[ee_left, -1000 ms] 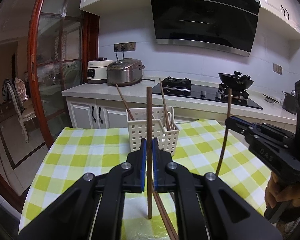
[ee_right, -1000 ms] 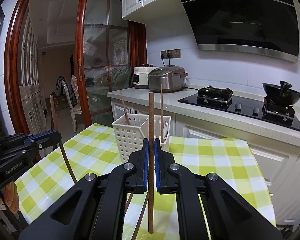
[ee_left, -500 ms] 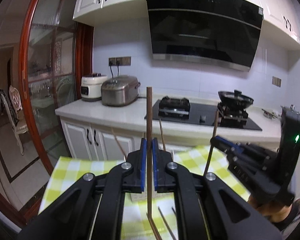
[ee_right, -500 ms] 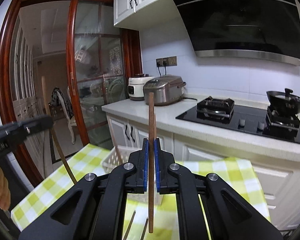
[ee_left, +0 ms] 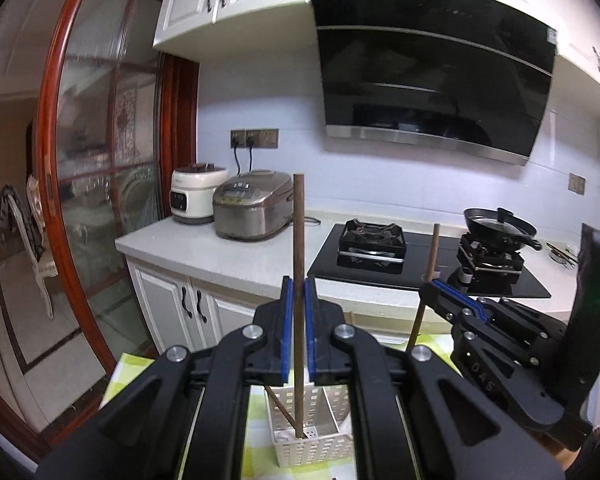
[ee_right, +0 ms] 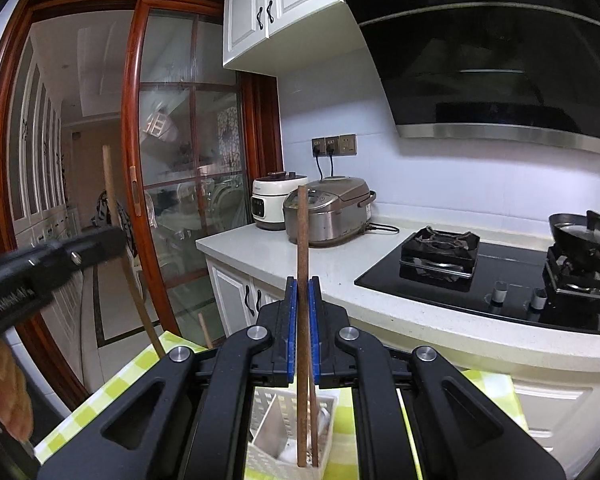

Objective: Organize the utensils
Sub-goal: 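Open both grippers to drop the chopsticks into the caddy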

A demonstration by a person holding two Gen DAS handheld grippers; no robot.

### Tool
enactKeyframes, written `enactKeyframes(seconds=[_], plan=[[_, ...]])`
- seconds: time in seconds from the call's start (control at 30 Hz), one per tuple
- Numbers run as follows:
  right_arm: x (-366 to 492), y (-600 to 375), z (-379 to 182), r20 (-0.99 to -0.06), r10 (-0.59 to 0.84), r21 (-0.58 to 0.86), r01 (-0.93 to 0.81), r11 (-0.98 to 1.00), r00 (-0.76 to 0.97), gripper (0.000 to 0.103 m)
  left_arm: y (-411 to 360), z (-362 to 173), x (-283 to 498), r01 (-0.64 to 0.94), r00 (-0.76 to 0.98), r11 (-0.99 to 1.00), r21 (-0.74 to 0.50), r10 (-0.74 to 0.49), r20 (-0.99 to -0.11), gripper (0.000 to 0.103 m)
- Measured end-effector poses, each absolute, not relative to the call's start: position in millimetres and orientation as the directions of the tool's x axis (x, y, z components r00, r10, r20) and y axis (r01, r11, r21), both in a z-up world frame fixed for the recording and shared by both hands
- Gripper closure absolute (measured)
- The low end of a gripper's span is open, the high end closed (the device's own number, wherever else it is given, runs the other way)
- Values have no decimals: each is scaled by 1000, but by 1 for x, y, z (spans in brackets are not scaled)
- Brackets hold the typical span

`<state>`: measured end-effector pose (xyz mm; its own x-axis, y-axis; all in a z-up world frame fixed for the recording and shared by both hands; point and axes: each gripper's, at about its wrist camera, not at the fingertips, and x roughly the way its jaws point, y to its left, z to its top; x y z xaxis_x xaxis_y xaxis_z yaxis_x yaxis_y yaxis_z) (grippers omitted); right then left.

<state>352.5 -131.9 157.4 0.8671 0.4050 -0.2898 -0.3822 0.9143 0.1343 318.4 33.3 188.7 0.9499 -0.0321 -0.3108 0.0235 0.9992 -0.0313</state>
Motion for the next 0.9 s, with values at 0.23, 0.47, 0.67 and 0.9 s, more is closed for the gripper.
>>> enactKeyframes(seconds=[0.23, 0.47, 0.67, 0.9], plan=[[380, -117, 111, -393, 419, 133, -401, 907, 818, 97, 43, 145, 353, 28, 918, 998, -61, -50, -393, 97], [388, -112, 73, -467, 416, 121, -409, 904, 781, 90, 49, 104, 364, 2, 888, 997, -72, -35, -459, 83], [371, -129, 85, -438, 414, 141, -394, 908, 798, 89, 59, 113, 343, -34, 902, 998, -61, 5, -433, 76], [309, -159, 81, -408, 443, 195, -398, 896, 798, 56, 65, 114, 271, -109, 935, 991, -76, 77, -345, 26]])
